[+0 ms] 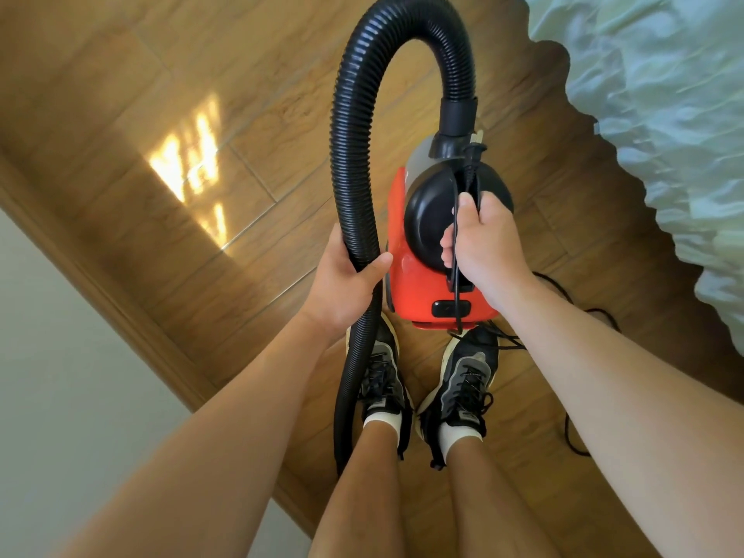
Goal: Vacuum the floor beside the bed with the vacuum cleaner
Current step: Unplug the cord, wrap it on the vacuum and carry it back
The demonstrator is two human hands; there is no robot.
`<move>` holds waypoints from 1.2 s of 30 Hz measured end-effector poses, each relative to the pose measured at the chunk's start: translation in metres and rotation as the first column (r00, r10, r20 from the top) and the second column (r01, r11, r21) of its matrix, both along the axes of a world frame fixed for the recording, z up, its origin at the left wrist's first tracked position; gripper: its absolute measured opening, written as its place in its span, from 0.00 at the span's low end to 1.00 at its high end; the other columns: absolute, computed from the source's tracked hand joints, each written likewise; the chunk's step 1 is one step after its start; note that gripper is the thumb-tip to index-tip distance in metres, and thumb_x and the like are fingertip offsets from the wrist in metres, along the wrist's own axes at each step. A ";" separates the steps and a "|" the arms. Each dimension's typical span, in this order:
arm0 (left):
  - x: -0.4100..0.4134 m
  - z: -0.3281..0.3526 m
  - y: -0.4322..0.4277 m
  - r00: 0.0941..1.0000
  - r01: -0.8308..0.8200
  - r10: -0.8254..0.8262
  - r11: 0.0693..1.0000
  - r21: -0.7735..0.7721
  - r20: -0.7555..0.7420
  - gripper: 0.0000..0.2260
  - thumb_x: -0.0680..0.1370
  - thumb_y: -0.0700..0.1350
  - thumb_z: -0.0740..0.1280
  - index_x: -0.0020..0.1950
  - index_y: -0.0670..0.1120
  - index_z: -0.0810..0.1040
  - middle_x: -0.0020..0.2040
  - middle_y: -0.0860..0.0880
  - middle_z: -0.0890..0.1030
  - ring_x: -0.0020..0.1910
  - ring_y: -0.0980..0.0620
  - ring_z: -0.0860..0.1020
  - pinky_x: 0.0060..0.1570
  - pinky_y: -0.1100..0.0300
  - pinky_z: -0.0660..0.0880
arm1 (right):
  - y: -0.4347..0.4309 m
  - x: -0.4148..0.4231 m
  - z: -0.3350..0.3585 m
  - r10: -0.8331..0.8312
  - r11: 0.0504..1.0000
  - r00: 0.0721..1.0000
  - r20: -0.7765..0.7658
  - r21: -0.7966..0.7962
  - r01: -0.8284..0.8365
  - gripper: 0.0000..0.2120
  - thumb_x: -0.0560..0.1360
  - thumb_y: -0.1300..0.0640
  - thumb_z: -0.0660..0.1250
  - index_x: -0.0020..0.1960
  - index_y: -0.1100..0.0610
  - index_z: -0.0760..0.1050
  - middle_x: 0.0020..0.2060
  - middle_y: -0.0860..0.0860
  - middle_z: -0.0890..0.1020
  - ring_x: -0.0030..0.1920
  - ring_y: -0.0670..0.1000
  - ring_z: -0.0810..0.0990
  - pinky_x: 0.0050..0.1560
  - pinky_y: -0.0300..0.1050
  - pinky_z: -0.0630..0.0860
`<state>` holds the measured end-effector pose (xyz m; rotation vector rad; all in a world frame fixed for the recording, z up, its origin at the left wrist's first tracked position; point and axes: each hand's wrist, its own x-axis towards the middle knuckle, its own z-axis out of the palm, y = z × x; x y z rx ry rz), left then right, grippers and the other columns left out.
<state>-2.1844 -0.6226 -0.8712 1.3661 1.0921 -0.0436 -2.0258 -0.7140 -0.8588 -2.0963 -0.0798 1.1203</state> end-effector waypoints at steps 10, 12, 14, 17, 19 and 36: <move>0.012 0.068 0.029 1.000 0.006 -0.008 0.996 0.094 0.029 0.13 0.76 0.44 0.71 0.56 0.48 0.70 0.48 0.41 0.76 0.48 0.48 0.75 0.56 0.45 0.76 | 0.020 0.003 0.070 0.012 0.998 1.000 -0.024 0.054 -0.011 0.13 0.87 0.51 0.52 0.55 0.58 0.72 0.32 0.53 0.78 0.29 0.49 0.76 0.36 0.46 0.79; 0.014 0.087 0.037 0.999 0.014 -0.018 0.993 0.119 0.031 0.12 0.77 0.44 0.71 0.54 0.48 0.70 0.51 0.34 0.75 0.47 0.44 0.76 0.56 0.43 0.77 | 0.025 0.007 0.088 0.024 0.998 1.000 -0.007 0.065 -0.023 0.14 0.87 0.51 0.51 0.54 0.58 0.72 0.32 0.53 0.78 0.28 0.48 0.76 0.33 0.42 0.77; 0.014 0.106 0.046 0.999 0.022 -0.027 0.990 0.137 0.030 0.10 0.79 0.40 0.71 0.53 0.47 0.69 0.52 0.32 0.74 0.49 0.38 0.76 0.56 0.41 0.77 | 0.031 0.010 0.107 0.044 0.996 0.999 0.007 0.081 -0.044 0.14 0.87 0.51 0.52 0.54 0.57 0.72 0.32 0.54 0.78 0.27 0.47 0.75 0.30 0.39 0.76; 0.014 0.136 0.058 0.999 0.012 -0.018 0.984 0.175 0.030 0.10 0.79 0.38 0.70 0.54 0.44 0.70 0.50 0.33 0.76 0.49 0.39 0.77 0.56 0.43 0.77 | 0.044 0.014 0.137 0.071 0.991 0.997 0.014 0.108 -0.072 0.14 0.86 0.51 0.52 0.53 0.58 0.72 0.32 0.54 0.78 0.26 0.47 0.75 0.29 0.40 0.76; 0.016 0.157 0.066 1.000 -0.010 0.005 0.981 0.196 0.026 0.10 0.79 0.39 0.70 0.55 0.43 0.70 0.48 0.38 0.76 0.47 0.45 0.77 0.56 0.46 0.77 | 0.053 0.015 0.158 0.074 0.989 0.997 0.018 0.128 -0.076 0.14 0.86 0.51 0.52 0.52 0.58 0.71 0.31 0.54 0.78 0.26 0.48 0.75 0.30 0.43 0.76; 0.033 0.390 0.132 0.979 -0.117 0.027 0.887 0.446 0.203 0.11 0.78 0.37 0.71 0.53 0.44 0.70 0.49 0.36 0.78 0.49 0.37 0.77 0.54 0.43 0.77 | 0.103 0.036 0.397 0.121 0.932 0.980 0.157 0.322 -0.167 0.14 0.86 0.53 0.53 0.46 0.58 0.69 0.29 0.54 0.78 0.26 0.54 0.74 0.29 0.47 0.74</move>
